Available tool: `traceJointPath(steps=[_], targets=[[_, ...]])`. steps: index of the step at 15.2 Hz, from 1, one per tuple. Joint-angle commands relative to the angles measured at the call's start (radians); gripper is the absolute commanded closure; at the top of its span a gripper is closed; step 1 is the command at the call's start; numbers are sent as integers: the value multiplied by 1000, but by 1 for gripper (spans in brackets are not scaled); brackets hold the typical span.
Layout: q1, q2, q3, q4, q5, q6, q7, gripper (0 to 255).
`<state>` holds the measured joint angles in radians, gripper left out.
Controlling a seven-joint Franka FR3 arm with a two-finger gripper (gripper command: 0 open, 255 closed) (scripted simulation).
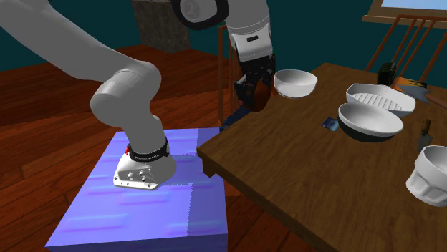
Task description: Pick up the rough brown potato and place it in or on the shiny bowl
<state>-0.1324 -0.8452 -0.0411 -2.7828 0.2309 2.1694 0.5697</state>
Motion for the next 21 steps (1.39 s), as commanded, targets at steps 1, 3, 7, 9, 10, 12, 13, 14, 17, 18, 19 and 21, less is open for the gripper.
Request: traceJointPath(steps=[1,3,7,9,10,12,13,14,17,18,19,21], targets=[[-2,-6,0,22,-4,-28,6,255],[-4,-10,0,41,-7,-50,10,255],[47,100,84,100,41,19,91,255],[66,159,123,137,58,49,130,255],[73,189,143,158,65,64,150,255],[86,251,181,202,74,90,189,255],[90,282,199,225,77,102,209,255],[94,313,218,250,78,114,229,255],[100,409,272,330,70,142,292,255],[100,441,290,358,64,150,314,255],[100,474,308,388,56,157,337,255],[99,540,342,449,34,169,384,255]])
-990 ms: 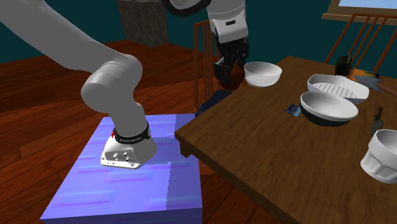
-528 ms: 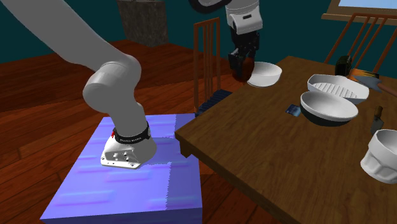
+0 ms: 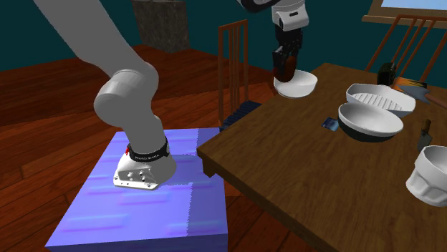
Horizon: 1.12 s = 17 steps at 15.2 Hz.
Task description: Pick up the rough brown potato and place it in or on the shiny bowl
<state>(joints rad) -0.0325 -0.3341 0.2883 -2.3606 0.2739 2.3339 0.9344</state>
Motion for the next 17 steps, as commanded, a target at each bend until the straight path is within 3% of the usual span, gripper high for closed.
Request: traceJointPath(steps=[1,9,15,17], targets=[[-2,62,30,59,-23,9,45,255],[14,347,135,356,-201,3,269,255],[98,598,154,662,-374,-70,435,255],[101,604,149,643,-377,-45,436,255]])
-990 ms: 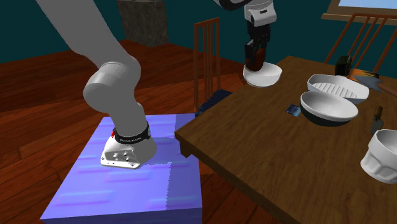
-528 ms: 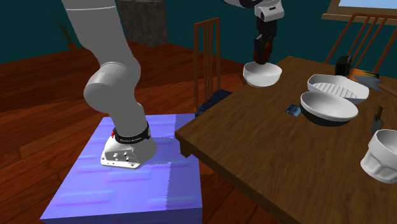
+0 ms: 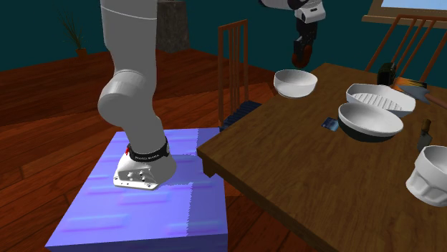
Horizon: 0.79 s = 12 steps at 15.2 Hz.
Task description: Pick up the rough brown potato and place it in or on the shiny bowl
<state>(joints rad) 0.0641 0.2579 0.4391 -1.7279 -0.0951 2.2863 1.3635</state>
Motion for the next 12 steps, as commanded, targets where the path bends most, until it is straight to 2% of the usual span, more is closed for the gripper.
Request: traceJointPath(steps=[1,12], targets=[[5,16,-2,1,-10,14,8,255],[14,66,-17,-83,-44,145,28,255]])
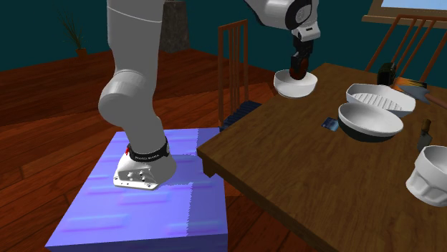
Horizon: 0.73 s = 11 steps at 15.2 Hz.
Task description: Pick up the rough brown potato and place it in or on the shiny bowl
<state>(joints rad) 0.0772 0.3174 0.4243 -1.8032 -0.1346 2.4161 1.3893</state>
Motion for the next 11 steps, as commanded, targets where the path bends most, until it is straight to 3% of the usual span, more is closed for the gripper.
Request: traceJointPath(steps=[1,8,9,11], targets=[[2,9,-3,-10,-6,19,3,255],[2,9,-3,-10,-6,19,3,255],[2,9,-3,-10,-6,19,3,0],[2,9,-3,-10,-6,19,3,0]])
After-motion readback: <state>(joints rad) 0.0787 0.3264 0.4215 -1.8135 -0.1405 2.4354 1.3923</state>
